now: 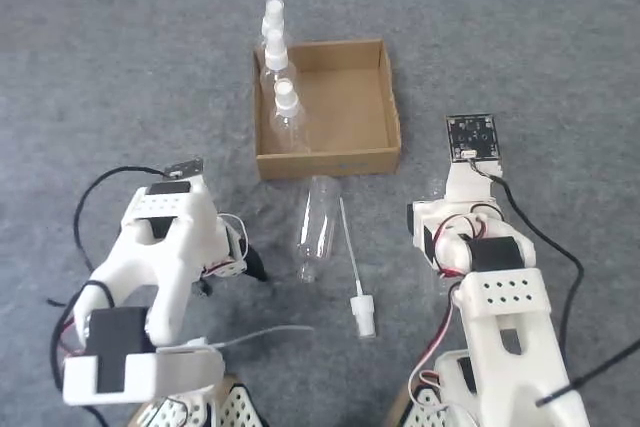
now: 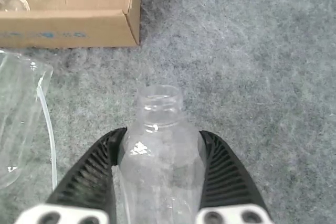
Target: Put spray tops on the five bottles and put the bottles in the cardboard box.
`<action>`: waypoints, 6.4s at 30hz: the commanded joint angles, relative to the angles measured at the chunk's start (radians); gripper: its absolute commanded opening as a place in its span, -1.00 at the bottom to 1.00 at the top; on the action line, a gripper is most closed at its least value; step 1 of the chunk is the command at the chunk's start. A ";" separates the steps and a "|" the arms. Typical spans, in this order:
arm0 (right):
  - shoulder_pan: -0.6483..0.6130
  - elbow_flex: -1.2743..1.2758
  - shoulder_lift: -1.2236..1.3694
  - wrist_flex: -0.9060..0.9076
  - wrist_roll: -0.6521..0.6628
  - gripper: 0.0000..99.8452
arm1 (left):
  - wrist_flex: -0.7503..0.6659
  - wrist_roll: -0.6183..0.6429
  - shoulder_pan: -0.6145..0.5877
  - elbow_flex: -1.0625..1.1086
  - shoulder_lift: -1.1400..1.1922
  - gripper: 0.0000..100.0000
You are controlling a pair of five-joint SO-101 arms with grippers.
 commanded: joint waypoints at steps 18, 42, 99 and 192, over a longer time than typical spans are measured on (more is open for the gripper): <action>0.015 -0.015 -0.035 -0.024 0.012 -0.98 | 0.195 -0.411 0.006 -0.202 -0.091 -0.37; 0.015 -0.015 -0.035 -0.024 0.012 -0.98 | 0.011 -0.707 0.425 0.234 -0.496 -0.63; 0.033 -0.015 -0.035 -0.025 0.012 -0.98 | 0.129 -0.397 -0.115 -0.344 -0.245 -0.97; 0.035 -0.015 -0.035 -0.025 0.012 -0.98 | 0.255 0.259 -0.608 -0.410 -0.258 -0.59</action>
